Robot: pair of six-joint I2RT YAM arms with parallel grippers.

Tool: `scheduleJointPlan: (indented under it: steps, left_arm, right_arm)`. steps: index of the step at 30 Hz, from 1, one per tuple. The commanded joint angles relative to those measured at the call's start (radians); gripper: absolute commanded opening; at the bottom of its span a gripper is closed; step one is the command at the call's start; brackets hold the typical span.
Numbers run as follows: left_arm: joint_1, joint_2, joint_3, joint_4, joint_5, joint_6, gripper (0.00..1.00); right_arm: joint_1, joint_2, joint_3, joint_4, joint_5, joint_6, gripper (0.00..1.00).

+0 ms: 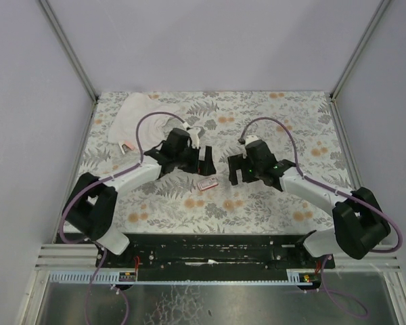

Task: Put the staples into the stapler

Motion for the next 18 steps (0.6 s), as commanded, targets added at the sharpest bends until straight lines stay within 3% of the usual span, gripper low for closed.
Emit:
scheduleJointPlan:
  steps: [1,6,8,11,15,18]
  left_arm:
    - [-0.033,0.059,0.051,0.095,0.022,0.05,0.97]
    - [-0.033,0.103,0.0,0.178,0.056,0.005,0.92]
    - [-0.035,0.121,-0.004,0.196,0.05,0.014,0.9]
    - [-0.034,0.141,0.011,0.171,-0.021,0.013,0.84]
    - [-0.033,0.128,-0.003,0.126,-0.157,-0.071,0.69]
    - [-0.033,0.092,-0.068,0.158,-0.196,-0.168,0.64]
  right_arm:
    - [-0.109,-0.019,-0.016,0.082,-0.203,0.101,0.98]
    - [-0.132,0.035,-0.007,0.103,-0.316,0.124,0.82]
    - [-0.141,0.077,0.012,0.114,-0.338,0.138,0.71]
    - [-0.155,0.155,0.056,0.125,-0.383,0.156,0.56]
    - [-0.158,0.247,0.11,0.152,-0.442,0.176,0.46]
    - [-0.157,0.313,0.137,0.169,-0.463,0.191,0.4]
